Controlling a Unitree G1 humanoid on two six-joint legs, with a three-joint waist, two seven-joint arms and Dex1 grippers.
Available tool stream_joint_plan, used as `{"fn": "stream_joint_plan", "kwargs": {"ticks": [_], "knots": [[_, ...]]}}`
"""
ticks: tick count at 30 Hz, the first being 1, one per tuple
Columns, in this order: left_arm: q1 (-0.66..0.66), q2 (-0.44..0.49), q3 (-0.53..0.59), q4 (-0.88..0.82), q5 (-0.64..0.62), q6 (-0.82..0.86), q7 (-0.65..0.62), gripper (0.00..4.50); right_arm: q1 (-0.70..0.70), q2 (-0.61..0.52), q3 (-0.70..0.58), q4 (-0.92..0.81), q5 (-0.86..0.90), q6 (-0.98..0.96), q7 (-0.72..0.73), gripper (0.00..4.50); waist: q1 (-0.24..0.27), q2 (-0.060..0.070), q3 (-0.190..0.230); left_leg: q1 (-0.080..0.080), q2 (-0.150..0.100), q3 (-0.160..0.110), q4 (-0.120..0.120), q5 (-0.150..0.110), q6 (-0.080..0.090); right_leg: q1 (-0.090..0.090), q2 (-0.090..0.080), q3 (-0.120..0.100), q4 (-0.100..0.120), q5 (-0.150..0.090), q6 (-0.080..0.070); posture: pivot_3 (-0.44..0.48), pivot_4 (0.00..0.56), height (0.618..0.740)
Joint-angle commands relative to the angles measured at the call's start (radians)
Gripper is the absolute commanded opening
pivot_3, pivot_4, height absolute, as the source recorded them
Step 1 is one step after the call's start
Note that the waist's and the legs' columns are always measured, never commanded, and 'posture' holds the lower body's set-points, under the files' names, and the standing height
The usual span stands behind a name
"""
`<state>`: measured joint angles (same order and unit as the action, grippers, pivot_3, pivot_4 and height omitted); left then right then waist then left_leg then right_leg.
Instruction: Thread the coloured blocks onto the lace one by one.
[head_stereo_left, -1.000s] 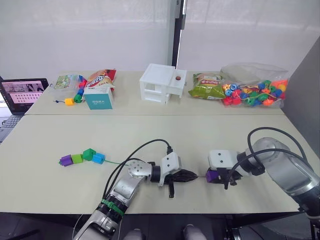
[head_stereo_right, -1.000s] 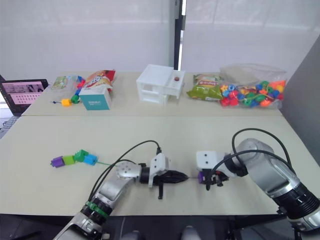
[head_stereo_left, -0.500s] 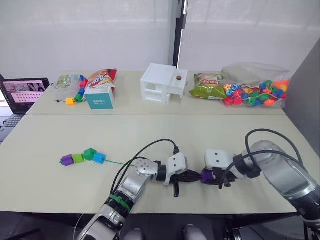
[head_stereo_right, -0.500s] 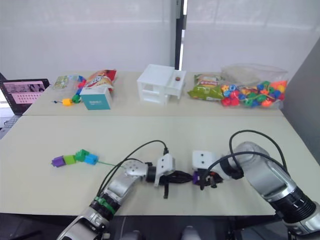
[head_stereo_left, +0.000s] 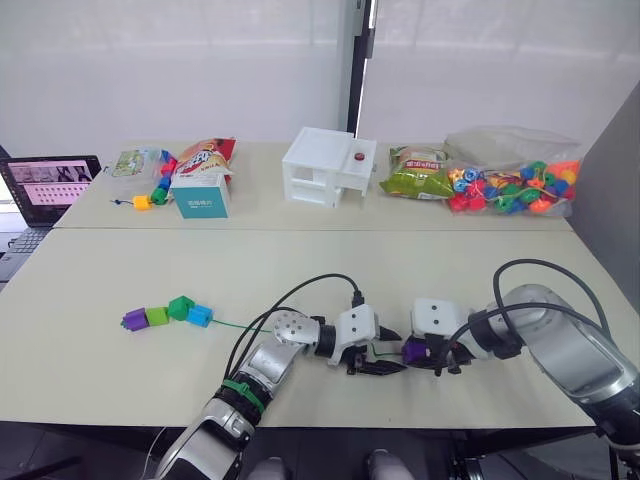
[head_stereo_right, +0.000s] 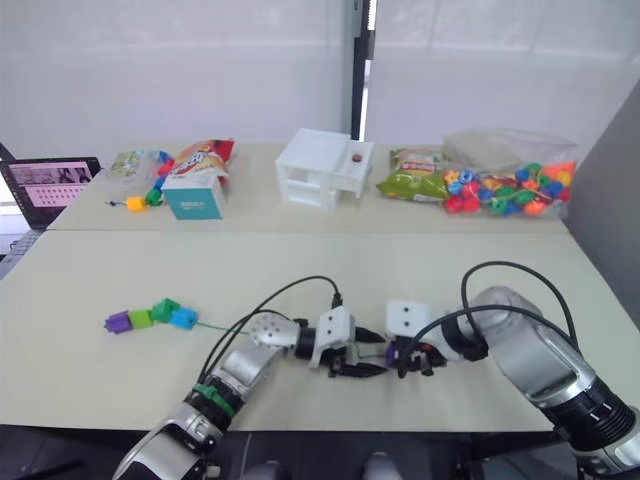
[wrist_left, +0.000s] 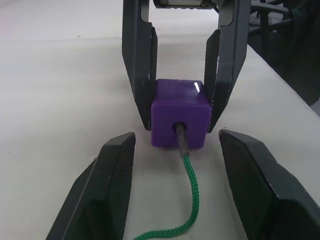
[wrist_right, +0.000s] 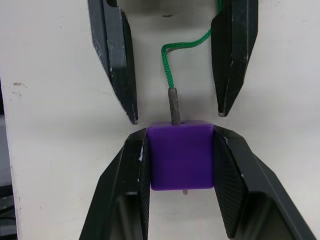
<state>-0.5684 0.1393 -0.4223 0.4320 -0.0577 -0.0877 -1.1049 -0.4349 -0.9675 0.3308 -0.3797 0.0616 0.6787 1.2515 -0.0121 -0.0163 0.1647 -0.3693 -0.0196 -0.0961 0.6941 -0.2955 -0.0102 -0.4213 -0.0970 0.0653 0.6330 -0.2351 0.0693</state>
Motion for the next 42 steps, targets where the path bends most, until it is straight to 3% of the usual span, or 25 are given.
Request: {"fn": "stream_joint_plan", "kwargs": {"ticks": [1, 6, 15, 20, 28, 32, 33, 37, 39, 42], "knots": [[-0.008, 0.031, 0.021, -0.038, -0.004, -0.005, -0.010, 2.67, 0.012, 0.001, 0.007, -0.006, 0.005, -0.010, -0.006, 1.17, -0.001, 0.000, 0.000, 0.000, 0.000, 0.000, 0.000, 0.000, 0.000, 0.000, 0.000, 0.000, 0.000, 0.000, 0.000, 0.000, 0.150, 0.740], [0.002, 0.049, 0.022, -0.078, -0.020, 0.027, -0.021, 2.67, 0.009, 0.002, 0.011, 0.001, -0.001, -0.022, -0.014, 1.17, 0.000, 0.000, 0.000, 0.000, 0.000, 0.000, 0.000, 0.000, 0.000, 0.000, 0.000, 0.000, 0.000, 0.000, 0.000, 0.000, 0.150, 0.740], [0.015, 0.056, 0.008, -0.130, -0.038, 0.067, -0.053, 0.00, 0.009, 0.008, 0.019, 0.005, -0.005, -0.029, -0.022, 1.17, -0.002, 0.000, 0.000, 0.000, 0.000, 0.000, 0.000, 0.000, 0.000, 0.000, 0.000, 0.000, 0.000, 0.000, 0.000, 0.000, 0.150, 0.740], [0.008, 0.022, -0.003, -0.140, -0.047, 0.102, -0.053, 0.00, 0.010, 0.012, 0.015, -0.001, -0.013, -0.029, -0.039, 1.17, -0.002, 0.000, 0.000, 0.000, 0.000, 0.000, 0.000, 0.000, 0.000, 0.000, 0.000, 0.000, 0.000, 0.000, 0.000, 0.000, 0.150, 0.740], [-0.068, -0.109, -0.016, 0.039, -0.019, 0.064, -0.029, 0.00, 0.007, 0.021, 0.011, -0.024, -0.008, -0.016, -0.048, 1.17, 0.000, -0.001, -0.001, 0.001, 0.000, 0.000, 0.001, 0.000, 0.000, 0.002, 0.000, 0.000, -0.001, 0.000, 0.000, 0.000, 0.150, 0.740], [-0.098, -0.109, -0.005, 0.058, -0.010, 0.056, -0.032, 0.00, 0.012, 0.017, 0.007, -0.028, -0.009, -0.012, -0.050, 1.17, 0.002, -0.001, -0.001, 0.001, 0.000, 0.000, 0.002, 0.000, 0.000, 0.004, 0.000, 0.000, -0.002, 0.000, 0.000, 0.000, 0.150, 0.740], [-0.103, -0.109, -0.002, 0.060, -0.012, 0.056, -0.036, 0.57, 0.011, 0.017, 0.007, -0.027, -0.010, -0.011, -0.050, 1.17, 0.002, -0.001, -0.001, 0.001, 0.000, 0.000, 0.002, 0.000, 0.000, 0.004, 0.000, 0.000, -0.002, 0.000, 0.000, 0.000, 0.150, 0.740], [-0.112, -0.094, 0.008, 0.038, -0.028, 0.079, -0.070, 1.80, 0.014, 0.021, 0.007, -0.031, -0.009, -0.007, -0.053, 1.17, 0.001, -0.001, -0.001, 0.001, 0.000, 0.000, 0.002, 0.000, 0.000, 0.003, 0.000, 0.000, -0.001, 0.000, 0.000, 0.000, 0.150, 0.740], [-0.115, -0.080, 0.018, 0.018, -0.037, 0.096, -0.085, 2.43, 0.014, 0.026, 0.001, -0.033, -0.005, -0.002, -0.058, 2.21, 0.001, -0.001, -0.001, 0.001, 0.000, 0.000, 0.002, 0.000, 0.000, 0.003, 0.000, 0.000, -0.001, 0.000, 0.000, 0.000, 0.150, 0.740], [-0.110, -0.037, 0.026, -0.040, -0.056, 0.149, -0.130, 3.40, 0.019, 0.017, -0.022, -0.050, 0.026, 0.025, -0.047, 3.19, 0.000, -0.001, -0.001, -0.001, 0.000, 0.000, 0.002, 0.000, 0.000, 0.000, 0.000, 0.000, 0.000, 0.000, 0.000, 0.000, 0.150, 0.740]]}}
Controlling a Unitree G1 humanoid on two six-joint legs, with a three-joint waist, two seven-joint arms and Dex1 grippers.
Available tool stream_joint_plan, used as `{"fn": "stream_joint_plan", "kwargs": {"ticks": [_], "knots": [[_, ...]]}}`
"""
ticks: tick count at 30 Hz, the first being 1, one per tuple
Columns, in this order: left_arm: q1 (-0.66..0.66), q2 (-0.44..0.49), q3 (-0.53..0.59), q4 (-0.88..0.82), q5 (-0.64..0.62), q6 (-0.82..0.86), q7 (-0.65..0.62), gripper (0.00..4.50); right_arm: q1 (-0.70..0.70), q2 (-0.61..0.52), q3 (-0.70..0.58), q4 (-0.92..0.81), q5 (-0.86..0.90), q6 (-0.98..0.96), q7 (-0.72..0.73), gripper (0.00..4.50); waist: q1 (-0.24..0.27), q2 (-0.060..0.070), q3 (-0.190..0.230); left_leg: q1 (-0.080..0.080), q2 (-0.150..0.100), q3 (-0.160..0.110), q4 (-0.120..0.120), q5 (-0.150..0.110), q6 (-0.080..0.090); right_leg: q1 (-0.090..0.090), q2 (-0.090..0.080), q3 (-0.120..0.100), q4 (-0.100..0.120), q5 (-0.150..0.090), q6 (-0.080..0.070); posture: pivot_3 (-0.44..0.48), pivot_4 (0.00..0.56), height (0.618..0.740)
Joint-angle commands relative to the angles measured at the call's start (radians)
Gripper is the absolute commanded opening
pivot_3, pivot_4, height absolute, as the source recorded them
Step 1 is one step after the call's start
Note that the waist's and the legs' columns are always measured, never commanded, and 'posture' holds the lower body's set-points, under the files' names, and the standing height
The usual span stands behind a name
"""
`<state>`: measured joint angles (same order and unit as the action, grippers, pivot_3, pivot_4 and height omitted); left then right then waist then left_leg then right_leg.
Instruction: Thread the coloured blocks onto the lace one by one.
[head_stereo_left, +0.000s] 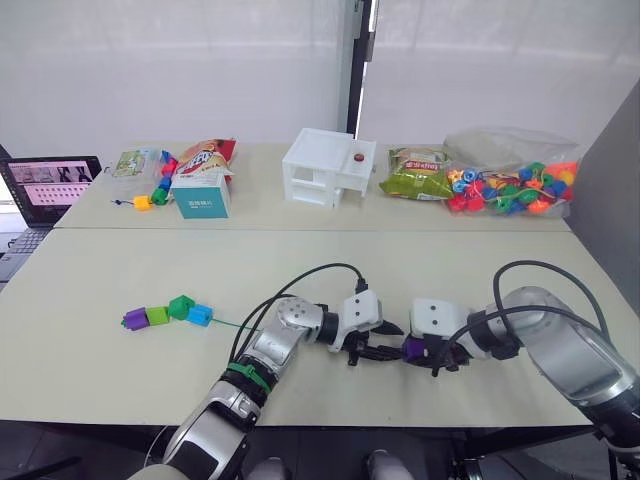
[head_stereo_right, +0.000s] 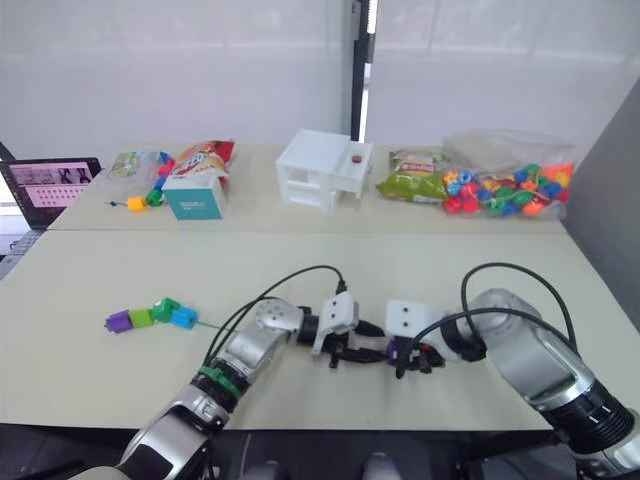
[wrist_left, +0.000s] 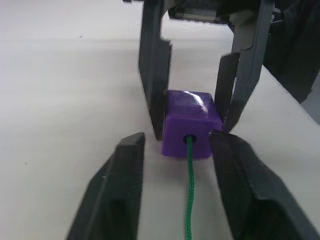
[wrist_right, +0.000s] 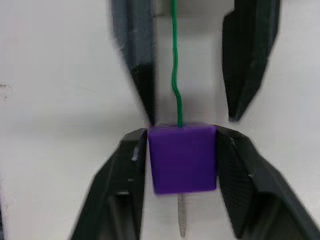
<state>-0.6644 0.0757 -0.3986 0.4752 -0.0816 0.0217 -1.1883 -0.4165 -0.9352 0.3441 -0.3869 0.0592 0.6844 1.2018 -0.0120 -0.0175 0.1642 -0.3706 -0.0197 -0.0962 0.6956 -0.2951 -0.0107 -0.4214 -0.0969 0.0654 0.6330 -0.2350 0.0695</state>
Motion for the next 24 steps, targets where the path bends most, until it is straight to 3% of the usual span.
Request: {"fn": "stream_joint_plan", "kwargs": {"ticks": [1, 3, 4, 10, 18, 24], "knots": [[-0.012, 0.038, 0.001, -0.098, -0.036, 0.054, -0.061, 3.71, 0.003, -0.019, -0.042, -0.044, 0.034, 0.021, 0.003, 3.49, 0.000, 0.000, 0.000, 0.000, 0.000, 0.000, 0.000, 0.000, 0.000, 0.000, 0.000, 0.000, 0.001, 0.000, 0.000, 0.000, 0.150, 0.740], [-0.007, 0.050, 0.001, -0.125, -0.042, 0.071, -0.074, 4.42, 0.014, -0.025, -0.071, -0.046, 0.050, 0.029, -0.011, 4.25, -0.002, 0.000, 0.000, 0.000, 0.000, 0.000, 0.000, 0.000, 0.000, -0.001, 0.000, 0.000, 0.003, 0.000, 0.000, 0.000, 0.150, 0.740], [-0.008, 0.052, 0.000, -0.130, -0.043, 0.071, -0.077, 4.50, 0.021, -0.030, -0.089, -0.049, 0.062, 0.035, -0.016, 4.47, -0.001, 0.000, 0.000, 0.001, 0.000, -0.001, -0.001, 0.000, 0.001, -0.001, 0.000, 0.000, 0.003, 0.000, 0.000, 0.000, 0.150, 0.740], [-0.021, 0.048, -0.006, -0.109, -0.028, 0.030, -0.070, 4.50, 0.085, -0.079, -0.275, -0.099, 0.152, 0.100, -0.047, 4.47, 0.009, 0.000, 0.000, 0.000, -0.001, 0.000, 0.000, 0.000, 0.001, 0.000, -0.001, 0.000, 0.000, 0.000, 0.000, 0.000, 0.150, 0.740], [-0.028, -0.035, -0.044, -0.034, 0.029, -0.045, 0.017, 4.50, 0.317, -0.201, -0.529, -0.212, 0.265, 0.190, -0.028, 4.47, 0.025, 0.000, 0.000, -0.001, -0.001, 0.000, 0.000, -0.001, 0.001, 0.001, -0.001, 0.000, -0.001, 0.000, 0.000, 0.000, 0.150, 0.740], [-0.030, -0.093, -0.067, 0.016, 0.076, -0.047, 0.096, 4.50, 0.397, -0.229, -0.584, -0.253, 0.288, 0.214, -0.070, 4.47, 0.022, -0.001, 0.001, 0.000, -0.001, 0.001, 0.000, -0.001, 0.001, 0.001, 0.000, 0.000, -0.001, 0.000, 0.000, 0.000, 0.150, 0.740]]}}
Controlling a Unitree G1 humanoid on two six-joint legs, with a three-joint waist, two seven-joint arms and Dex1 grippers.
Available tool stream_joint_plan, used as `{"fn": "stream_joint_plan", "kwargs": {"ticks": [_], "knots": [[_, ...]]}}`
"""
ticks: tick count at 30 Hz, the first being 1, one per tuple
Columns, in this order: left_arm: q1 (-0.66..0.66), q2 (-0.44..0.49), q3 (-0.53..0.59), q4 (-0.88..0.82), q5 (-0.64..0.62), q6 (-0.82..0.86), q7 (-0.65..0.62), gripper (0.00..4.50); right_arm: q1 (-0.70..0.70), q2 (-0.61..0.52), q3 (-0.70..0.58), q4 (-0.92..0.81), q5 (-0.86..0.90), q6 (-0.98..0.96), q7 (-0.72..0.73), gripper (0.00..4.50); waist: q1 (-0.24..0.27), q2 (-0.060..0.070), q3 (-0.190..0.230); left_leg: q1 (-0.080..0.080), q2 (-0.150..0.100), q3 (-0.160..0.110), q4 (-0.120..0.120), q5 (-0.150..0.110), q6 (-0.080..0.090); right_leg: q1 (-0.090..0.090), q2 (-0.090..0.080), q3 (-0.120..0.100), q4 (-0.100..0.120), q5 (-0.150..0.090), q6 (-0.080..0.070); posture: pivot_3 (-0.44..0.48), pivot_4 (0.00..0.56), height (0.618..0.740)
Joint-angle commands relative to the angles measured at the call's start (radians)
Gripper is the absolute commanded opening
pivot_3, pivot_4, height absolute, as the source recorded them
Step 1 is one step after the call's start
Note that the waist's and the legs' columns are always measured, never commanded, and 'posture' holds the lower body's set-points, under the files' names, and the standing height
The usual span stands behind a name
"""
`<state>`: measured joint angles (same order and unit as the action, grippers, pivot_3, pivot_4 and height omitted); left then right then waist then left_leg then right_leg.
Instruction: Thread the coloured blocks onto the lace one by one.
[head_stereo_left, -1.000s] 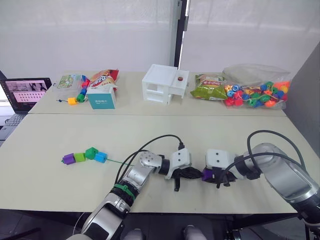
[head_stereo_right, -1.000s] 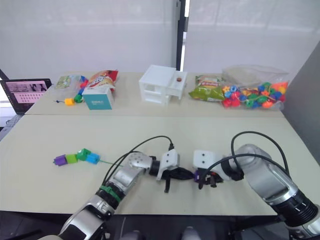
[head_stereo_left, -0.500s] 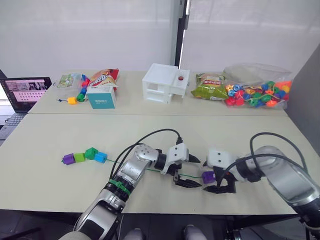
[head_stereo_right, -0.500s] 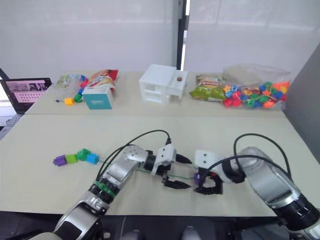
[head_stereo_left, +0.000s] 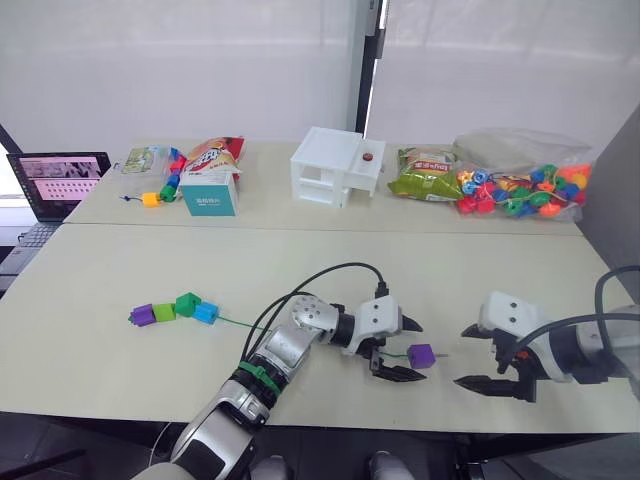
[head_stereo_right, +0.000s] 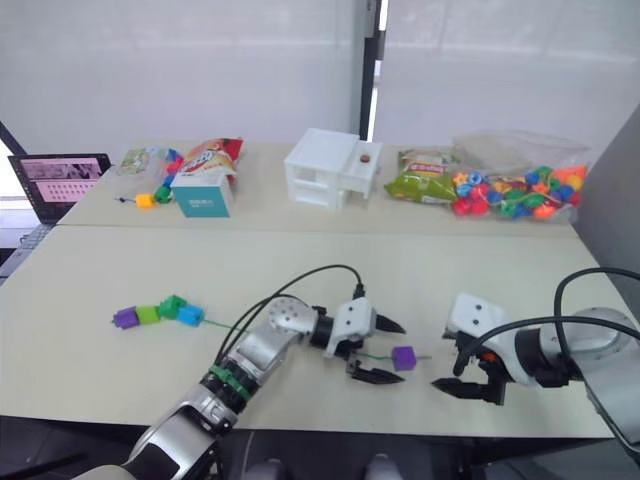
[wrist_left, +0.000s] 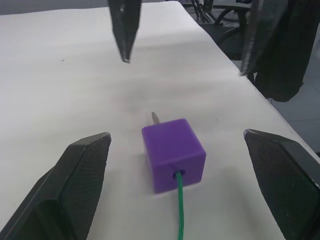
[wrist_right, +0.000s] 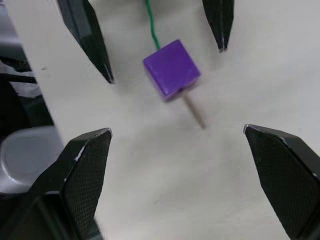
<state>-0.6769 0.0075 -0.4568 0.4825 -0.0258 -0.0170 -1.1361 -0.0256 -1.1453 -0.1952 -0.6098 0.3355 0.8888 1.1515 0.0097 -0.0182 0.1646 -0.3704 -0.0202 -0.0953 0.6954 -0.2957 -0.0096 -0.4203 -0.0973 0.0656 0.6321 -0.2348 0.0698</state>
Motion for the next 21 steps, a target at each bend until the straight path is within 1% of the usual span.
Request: {"fn": "stream_joint_plan", "kwargs": {"ticks": [1, 3, 6, 7, 10, 13, 14, 21], "knots": [[-0.019, -0.031, -0.010, 0.016, 0.027, -0.007, 0.056, 4.50, 0.013, -0.021, -0.048, -0.031, 0.014, 0.010, -0.024, 4.47, 0.000, 0.000, 0.000, 0.000, 0.000, 0.000, 0.000, 0.000, 0.000, 0.000, 0.000, 0.000, 0.000, 0.000, 0.000, 0.000, 0.150, 0.740], [-0.022, -0.037, -0.025, 0.033, 0.055, -0.006, 0.075, 4.50, 0.029, -0.022, -0.056, -0.031, 0.015, 0.006, -0.036, 4.47, 0.001, 0.000, 0.000, 0.000, 0.000, 0.000, 0.000, 0.000, 0.000, 0.000, 0.000, 0.000, 0.000, 0.000, 0.000, 0.000, 0.150, 0.740], [-0.031, -0.050, -0.020, 0.070, 0.074, 0.008, 0.118, 3.66, 0.049, -0.018, -0.057, -0.024, 0.012, -0.016, -0.049, 4.50, 0.002, 0.000, 0.000, 0.000, 0.000, 0.000, 0.000, 0.000, 0.000, 0.001, 0.000, 0.000, 0.000, 0.000, 0.000, 0.000, 0.150, 0.740], [-0.034, -0.051, -0.022, 0.082, 0.081, 0.002, 0.123, 3.29, 0.058, -0.018, -0.040, -0.013, -0.004, -0.042, -0.056, 4.50, 0.002, 0.000, 0.000, 0.000, 0.000, 0.000, 0.000, 0.000, 0.000, 0.000, 0.000, 0.000, 0.000, 0.000, 0.000, 0.000, 0.150, 0.740], [-0.039, -0.049, -0.027, 0.099, 0.086, -0.020, 0.119, 2.30, 0.068, -0.022, 0.011, 0.016, -0.041, -0.108, -0.071, 4.50, 0.002, 0.000, 0.000, 0.000, 0.000, 0.000, 0.000, 0.000, 0.000, 0.001, 0.000, 0.000, 0.000, 0.000, 0.000, 0.000, 0.150, 0.740], [-0.042, -0.043, -0.030, 0.099, 0.084, -0.032, 0.097, 1.31, 0.049, -0.014, 0.047, 0.041, -0.055, -0.146, -0.083, 4.50, 0.002, 0.000, 0.000, 0.000, 0.000, 0.000, 0.000, 0.000, 0.000, 0.001, 0.000, 0.000, 0.000, 0.000, 0.000, 0.000, 0.150, 0.740], [-0.046, -0.036, -0.033, 0.099, 0.085, -0.039, 0.083, 1.22, 0.037, -0.012, 0.065, 0.052, -0.058, -0.158, -0.084, 4.50, 0.001, 0.000, 0.000, 0.000, 0.000, 0.000, 0.000, 0.000, 0.000, 0.001, 0.000, 0.000, 0.000, 0.000, 0.000, 0.000, 0.150, 0.740], [-0.080, 0.011, -0.049, 0.120, 0.101, -0.095, 0.010, 1.22, -0.059, 0.011, 0.208, 0.119, -0.114, -0.244, -0.096, 4.50, -0.003, 0.000, 0.000, 0.001, 0.000, 0.000, 0.000, 0.000, 0.000, 0.001, 0.000, 0.000, 0.000, 0.000, 0.000, 0.000, 0.150, 0.740]]}}
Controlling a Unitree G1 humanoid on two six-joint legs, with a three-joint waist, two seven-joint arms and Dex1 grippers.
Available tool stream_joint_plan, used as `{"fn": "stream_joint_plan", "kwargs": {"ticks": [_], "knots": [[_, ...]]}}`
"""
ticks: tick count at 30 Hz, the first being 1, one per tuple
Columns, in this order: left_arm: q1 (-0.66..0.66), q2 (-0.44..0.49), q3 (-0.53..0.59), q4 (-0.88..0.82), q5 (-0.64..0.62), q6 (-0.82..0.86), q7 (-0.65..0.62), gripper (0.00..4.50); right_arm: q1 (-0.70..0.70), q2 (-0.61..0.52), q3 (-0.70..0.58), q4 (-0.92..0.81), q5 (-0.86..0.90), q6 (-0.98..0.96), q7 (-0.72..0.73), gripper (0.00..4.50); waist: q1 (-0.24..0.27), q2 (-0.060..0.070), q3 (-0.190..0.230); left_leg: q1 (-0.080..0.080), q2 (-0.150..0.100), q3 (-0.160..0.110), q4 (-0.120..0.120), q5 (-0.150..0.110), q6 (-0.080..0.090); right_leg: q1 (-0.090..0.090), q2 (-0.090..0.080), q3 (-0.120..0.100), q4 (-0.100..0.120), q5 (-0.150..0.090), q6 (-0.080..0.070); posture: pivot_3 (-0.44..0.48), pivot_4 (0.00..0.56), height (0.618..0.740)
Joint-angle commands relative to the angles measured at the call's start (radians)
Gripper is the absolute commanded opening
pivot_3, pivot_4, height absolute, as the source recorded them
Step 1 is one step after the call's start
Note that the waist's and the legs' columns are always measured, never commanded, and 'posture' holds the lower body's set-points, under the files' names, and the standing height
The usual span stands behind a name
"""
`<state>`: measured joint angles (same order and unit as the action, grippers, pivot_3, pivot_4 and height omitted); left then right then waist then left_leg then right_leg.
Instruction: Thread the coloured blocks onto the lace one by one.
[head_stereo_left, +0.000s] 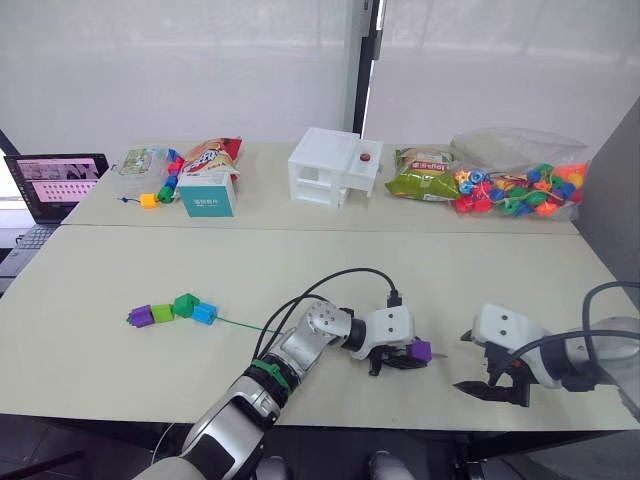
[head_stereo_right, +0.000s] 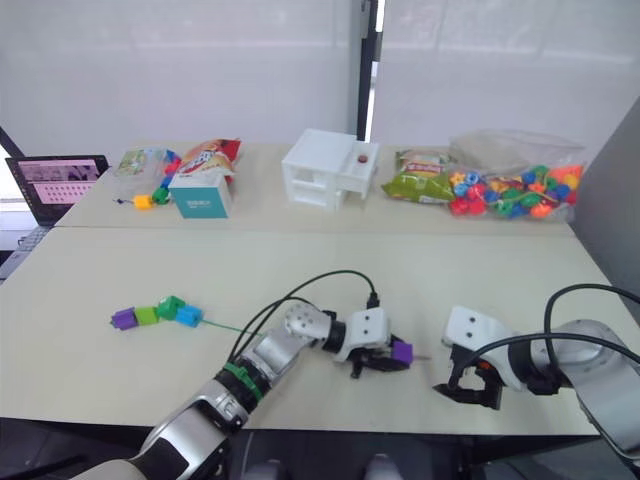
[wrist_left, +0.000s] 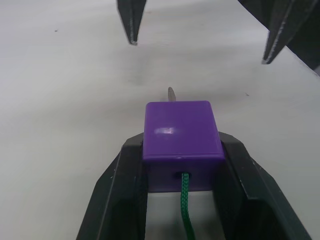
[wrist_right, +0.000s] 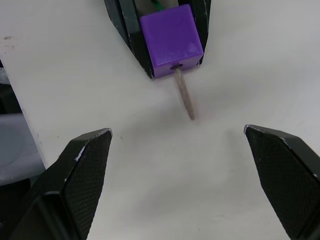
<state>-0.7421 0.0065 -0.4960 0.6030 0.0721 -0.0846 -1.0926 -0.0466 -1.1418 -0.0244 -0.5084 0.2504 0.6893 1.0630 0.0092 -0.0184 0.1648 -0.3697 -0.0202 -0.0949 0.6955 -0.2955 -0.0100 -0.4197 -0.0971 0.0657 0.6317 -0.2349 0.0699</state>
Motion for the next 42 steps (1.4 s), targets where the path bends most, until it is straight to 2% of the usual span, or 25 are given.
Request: {"fn": "stream_joint_plan", "kwargs": {"ticks": [1, 2, 5, 11, 16, 20, 24, 28, 31, 34, 39, 42], "knots": [[-0.016, 0.016, -0.013, 0.000, 0.005, -0.033, -0.042, 1.22, -0.049, 0.011, 0.051, 0.025, -0.034, -0.051, -0.007, 4.50, -0.002, 0.000, 0.000, 0.000, 0.000, 0.000, 0.000, 0.000, 0.000, 0.000, 0.000, 0.000, 0.000, 0.000, 0.000, 0.000, 0.150, 0.740], [-0.015, 0.022, -0.021, 0.002, 0.017, -0.040, -0.045, 1.22, -0.071, 0.026, 0.070, 0.036, -0.035, -0.042, -0.012, 4.50, -0.001, 0.000, 0.000, 0.000, 0.000, 0.000, 0.000, 0.000, 0.000, 0.000, 0.000, 0.000, 0.000, 0.000, 0.000, 0.000, 0.150, 0.740], [-0.008, 0.023, -0.026, 0.002, 0.022, -0.040, -0.048, 1.22, -0.114, 0.055, 0.120, 0.056, -0.051, -0.037, -0.020, 3.66, -0.002, 0.000, 0.000, 0.000, 0.000, 0.000, 0.000, 0.000, 0.000, 0.000, 0.000, 0.000, 0.000, 0.000, 0.000, 0.000, 0.150, 0.740], [0.000, 0.019, -0.032, -0.004, 0.023, -0.034, -0.043, 1.22, -0.135, 0.108, 0.167, 0.073, -0.055, -0.016, -0.043, 1.63, -0.001, 0.000, 0.000, 0.000, 0.000, 0.000, 0.000, 0.000, 0.000, 0.000, 0.000, 0.000, 0.000, 0.000, 0.000, 0.000, 0.150, 0.740], [0.005, 0.025, -0.027, -0.005, 0.020, -0.036, -0.040, 1.22, -0.116, 0.098, 0.173, 0.075, -0.059, 0.006, -0.047, 0.00, 0.000, 0.000, 0.000, 0.000, 0.000, 0.000, 0.000, 0.000, 0.000, 0.000, 0.000, 0.000, 0.000, 0.000, 0.000, 0.000, 0.150, 0.740], [0.009, 0.045, -0.018, -0.015, 0.012, -0.041, -0.047, 1.22, -0.111, 0.098, 0.167, 0.074, -0.052, 0.015, -0.050, 0.00, 0.000, 0.000, 0.000, 0.000, 0.000, -0.001, 0.000, 0.000, 0.000, 0.000, 0.000, 0.000, 0.000, 0.000, 0.000, 0.000, 0.150, 0.740], [-0.030, 0.119, 0.007, 0.049, 0.038, -0.087, -0.031, 1.22, -0.123, 0.096, 0.166, 0.088, -0.044, 0.019, -0.042, 0.00, -0.004, 0.000, 0.000, 0.000, 0.000, -0.001, 0.000, 0.000, 0.000, 0.000, 0.000, 0.000, 0.001, 0.000, 0.000, 0.000, 0.150, 0.740], [-0.053, 0.179, 0.048, 0.082, 0.004, -0.124, -0.055, 1.22, -0.138, 0.098, 0.177, 0.096, -0.041, 0.015, -0.029, 0.00, -0.017, 0.000, 0.000, 0.001, 0.001, 0.000, 0.000, 0.000, 0.000, 0.000, 0.001, 0.000, 0.001, 0.000, 0.000, 0.000, 0.150, 0.740], [-0.022, 0.322, 0.149, 0.044, -0.098, -0.100, -0.166, 1.22, -0.173, 0.102, 0.210, 0.113, -0.045, 0.000, 0.000, 0.00, -0.036, 0.000, 0.000, 0.001, 0.002, 0.000, 0.000, 0.000, 0.000, -0.001, 0.002, 0.000, 0.002, 0.000, 0.000, 0.000, 0.150, 0.740], [0.015, 0.394, 0.194, 0.011, -0.157, -0.069, -0.234, 1.22, -0.188, 0.109, 0.220, 0.125, -0.043, 0.000, 0.009, 0.00, -0.048, 0.001, 0.000, 0.002, 0.002, -0.001, -0.001, 0.000, 0.000, -0.003, 0.002, 0.000, 0.010, 0.000, -0.001, 0.000, 0.150, 0.740], [0.046, 0.527, 0.246, 0.051, -0.167, -0.110, -0.311, 1.22, -0.221, 0.122, 0.244, 0.154, -0.047, -0.008, 0.032, 0.00, -0.042, -0.002, 0.000, 0.002, 0.001, -0.002, 0.000, 0.000, 0.000, -0.002, 0.001, 0.000, 0.009, 0.000, -0.001, 0.000, 0.150, 0.740], [0.053, 0.615, 0.272, 0.098, -0.164, -0.151, -0.346, 1.22, -0.253, 0.126, 0.260, 0.175, -0.054, -0.020, 0.047, 0.00, -0.056, -0.002, 0.000, 0.003, 0.002, -0.002, -0.001, 0.000, 0.000, -0.003, 0.002, 0.000, 0.009, 0.000, -0.001, 0.000, 0.150, 0.740]]}}
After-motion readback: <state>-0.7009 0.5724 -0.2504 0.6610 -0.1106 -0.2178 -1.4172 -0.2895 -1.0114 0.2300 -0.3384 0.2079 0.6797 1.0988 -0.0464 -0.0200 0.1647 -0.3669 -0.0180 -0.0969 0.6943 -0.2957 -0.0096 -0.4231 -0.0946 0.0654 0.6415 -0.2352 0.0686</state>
